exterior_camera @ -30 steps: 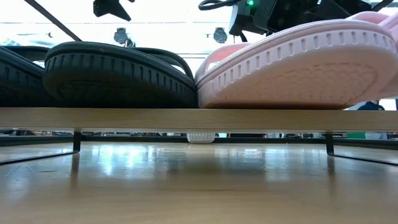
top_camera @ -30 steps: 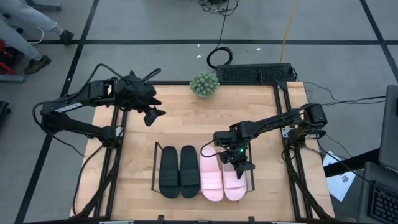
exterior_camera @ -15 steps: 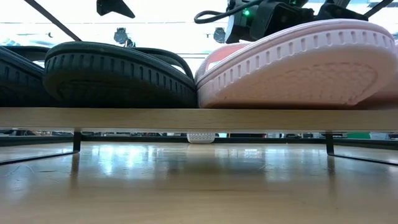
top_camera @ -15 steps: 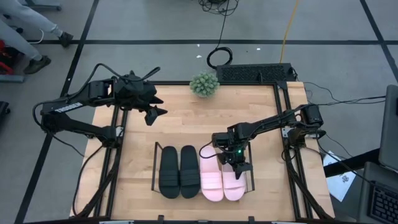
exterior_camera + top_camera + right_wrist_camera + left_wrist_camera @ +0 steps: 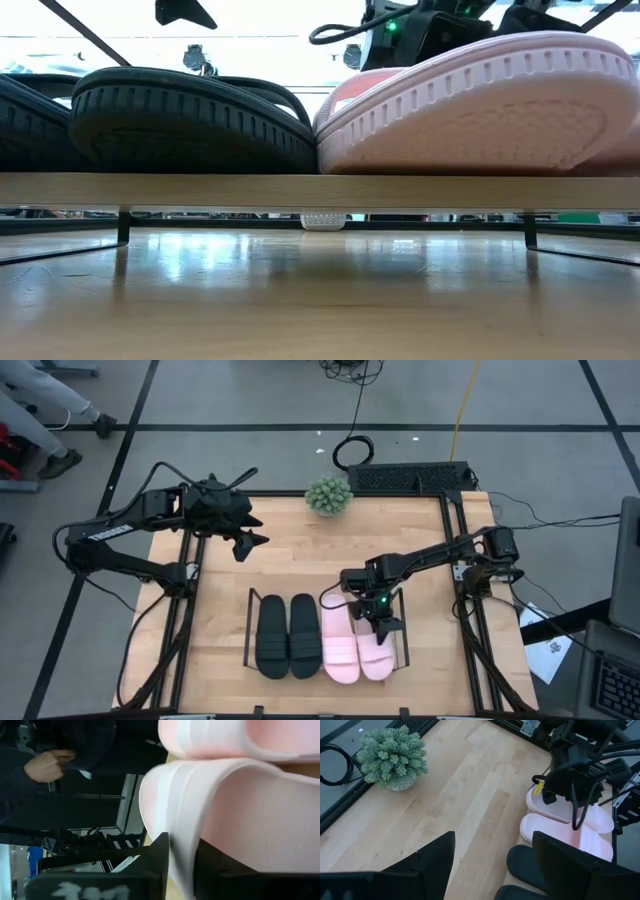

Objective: Pick and place slides into the shelf
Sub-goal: Put the pink slipper on the shelf

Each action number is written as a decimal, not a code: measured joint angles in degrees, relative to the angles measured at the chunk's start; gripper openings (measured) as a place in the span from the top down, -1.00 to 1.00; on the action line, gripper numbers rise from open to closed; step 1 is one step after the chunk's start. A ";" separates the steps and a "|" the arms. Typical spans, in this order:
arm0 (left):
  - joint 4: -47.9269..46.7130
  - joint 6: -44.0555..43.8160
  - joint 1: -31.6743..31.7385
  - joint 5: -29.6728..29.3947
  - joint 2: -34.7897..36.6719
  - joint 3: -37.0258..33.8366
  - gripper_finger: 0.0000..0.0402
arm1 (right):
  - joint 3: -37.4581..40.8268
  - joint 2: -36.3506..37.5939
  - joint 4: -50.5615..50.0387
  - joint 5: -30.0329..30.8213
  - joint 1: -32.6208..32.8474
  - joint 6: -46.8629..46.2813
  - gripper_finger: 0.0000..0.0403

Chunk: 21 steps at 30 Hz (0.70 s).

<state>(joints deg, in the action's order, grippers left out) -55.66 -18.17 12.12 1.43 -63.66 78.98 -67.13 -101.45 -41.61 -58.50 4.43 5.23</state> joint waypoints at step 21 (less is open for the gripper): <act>-0.02 -0.01 0.00 0.02 0.00 0.00 -0.33 | -0.04 0.04 0.09 1.49 -0.69 -1.68 0.14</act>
<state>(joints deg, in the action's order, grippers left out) -55.68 -18.19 12.12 1.45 -63.66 78.98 -67.18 -101.41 -41.52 -57.01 3.74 3.55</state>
